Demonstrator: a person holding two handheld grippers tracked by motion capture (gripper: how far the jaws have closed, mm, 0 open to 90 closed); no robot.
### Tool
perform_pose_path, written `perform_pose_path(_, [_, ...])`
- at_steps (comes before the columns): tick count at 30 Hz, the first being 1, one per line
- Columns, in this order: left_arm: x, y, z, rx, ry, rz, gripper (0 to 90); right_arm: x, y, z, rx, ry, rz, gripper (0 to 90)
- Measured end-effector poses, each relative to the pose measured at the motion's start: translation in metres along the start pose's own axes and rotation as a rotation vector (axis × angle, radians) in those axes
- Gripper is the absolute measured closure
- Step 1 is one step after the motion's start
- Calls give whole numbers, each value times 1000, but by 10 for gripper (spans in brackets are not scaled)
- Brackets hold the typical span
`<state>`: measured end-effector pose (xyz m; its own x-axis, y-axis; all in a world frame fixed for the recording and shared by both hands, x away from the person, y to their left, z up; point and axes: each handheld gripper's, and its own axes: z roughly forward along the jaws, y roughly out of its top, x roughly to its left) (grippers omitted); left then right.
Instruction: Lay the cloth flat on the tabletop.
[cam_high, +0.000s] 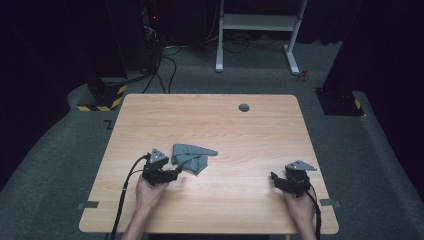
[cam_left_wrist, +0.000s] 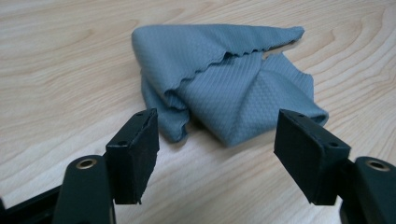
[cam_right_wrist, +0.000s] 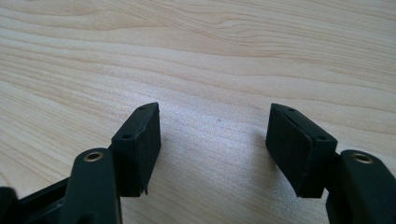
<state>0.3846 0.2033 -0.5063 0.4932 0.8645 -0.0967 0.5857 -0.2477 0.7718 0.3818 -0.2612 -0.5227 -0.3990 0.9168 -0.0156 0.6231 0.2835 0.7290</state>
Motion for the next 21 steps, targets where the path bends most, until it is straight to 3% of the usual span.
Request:
perform_pose_path(11, [-5, 14, 20, 35, -4, 6, 304, 0, 0, 0, 0, 0, 0, 358])
perform_pose_path(21, [-15, 21, 42, 105, 32, 57, 311, 0, 0, 0, 1, 1, 0, 356])
